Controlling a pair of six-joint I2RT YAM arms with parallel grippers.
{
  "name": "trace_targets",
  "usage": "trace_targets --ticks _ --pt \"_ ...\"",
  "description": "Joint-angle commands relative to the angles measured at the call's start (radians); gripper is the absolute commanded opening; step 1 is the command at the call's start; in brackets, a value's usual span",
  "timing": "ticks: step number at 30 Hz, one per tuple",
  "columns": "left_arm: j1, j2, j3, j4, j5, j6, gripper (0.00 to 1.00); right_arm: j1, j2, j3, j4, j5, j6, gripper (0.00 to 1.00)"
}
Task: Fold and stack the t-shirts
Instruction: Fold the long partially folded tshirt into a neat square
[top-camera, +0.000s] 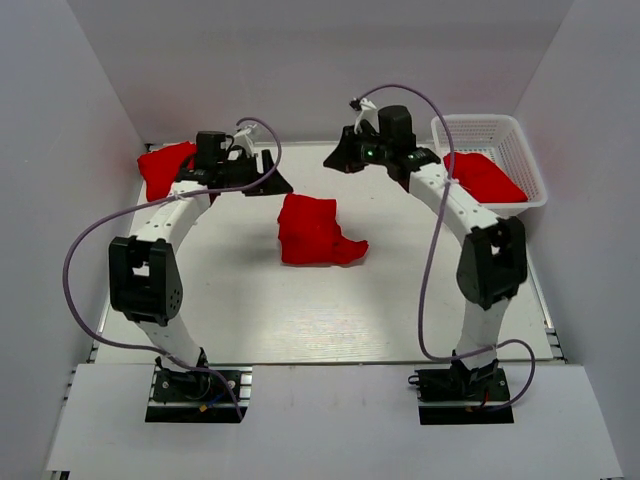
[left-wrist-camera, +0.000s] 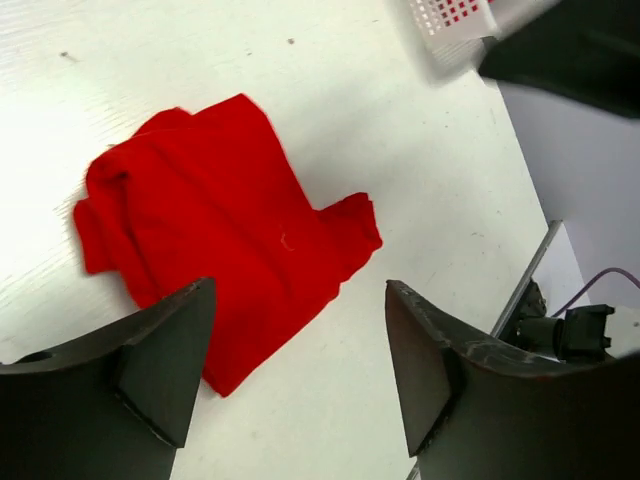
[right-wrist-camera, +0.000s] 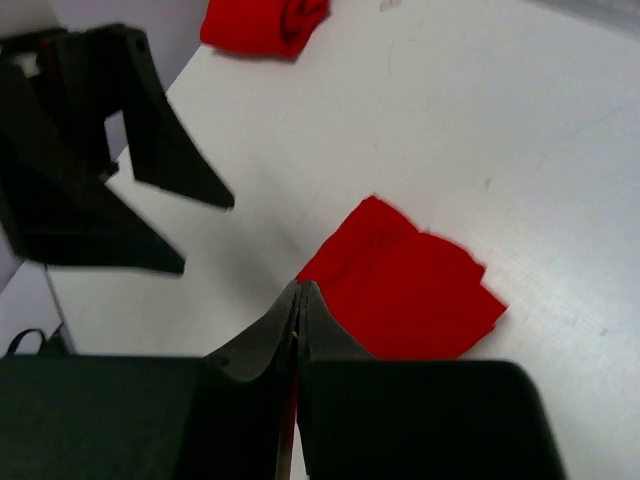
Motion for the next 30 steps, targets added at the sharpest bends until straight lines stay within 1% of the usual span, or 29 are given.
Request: trace_targets --ticks 1,2,3,4,5,7,9,10,14,15,16,17,19,20,23,27,28,30 --pt "0.020 0.001 -0.019 -0.059 0.013 0.031 0.78 0.010 -0.048 -0.146 -0.067 0.015 -0.019 0.00" --pt "0.020 0.014 -0.036 -0.042 0.013 0.031 0.74 0.015 -0.056 -0.175 -0.038 0.003 0.000 0.00" --pt "0.020 0.014 -0.090 0.046 0.077 0.005 0.67 0.018 -0.070 -0.262 0.000 -0.016 0.024 0.00" --pt "0.020 0.027 -0.120 0.103 0.093 -0.017 0.50 0.022 -0.069 -0.286 0.043 -0.048 0.041 0.00" --pt "0.020 0.027 -0.147 0.154 0.103 -0.044 0.40 0.026 -0.061 -0.333 0.058 -0.054 0.047 0.00" --pt "-0.003 0.062 -0.161 0.215 0.137 -0.069 0.17 0.044 -0.046 -0.349 0.081 -0.070 0.067 0.00" --pt "-0.003 0.097 -0.185 0.246 0.151 -0.080 0.09 0.058 -0.015 -0.360 0.101 -0.073 0.076 0.00" --pt "-0.003 0.097 -0.196 0.298 0.160 -0.089 0.07 0.070 -0.007 -0.361 0.105 -0.071 0.073 0.00" --pt "-0.003 0.155 -0.207 0.309 0.150 -0.080 0.05 0.078 0.071 -0.353 0.094 -0.067 0.060 0.00" --pt "-0.003 0.175 -0.184 0.309 0.141 -0.080 0.04 0.079 0.080 -0.353 0.091 -0.064 0.058 0.00" --pt "-0.003 0.220 -0.173 0.280 0.140 -0.065 0.04 0.079 0.094 -0.346 0.086 -0.057 0.052 0.00" --pt "-0.003 0.237 -0.156 0.265 0.124 -0.052 0.02 0.078 0.106 -0.346 0.068 -0.042 0.040 0.00" --pt "-0.003 0.264 -0.145 0.222 0.073 -0.017 0.02 0.070 0.112 -0.355 0.037 -0.022 0.026 0.00" --pt "-0.003 0.274 -0.145 0.199 0.073 -0.006 0.01 0.067 0.111 -0.359 0.030 0.007 0.011 0.00" --pt "0.017 0.274 -0.145 0.190 0.044 0.018 0.00 0.064 0.099 -0.364 -0.009 0.050 -0.028 0.00" --pt "0.017 0.274 -0.121 0.159 0.044 0.048 0.00 0.064 0.083 -0.324 -0.055 0.033 -0.058 0.00" --pt "0.017 0.254 -0.109 0.159 0.054 0.048 0.03 0.062 0.062 -0.295 -0.063 0.029 -0.057 0.00" --pt "0.017 0.229 -0.073 0.121 0.055 0.048 0.13 0.062 0.044 -0.257 -0.079 0.039 -0.046 0.00"
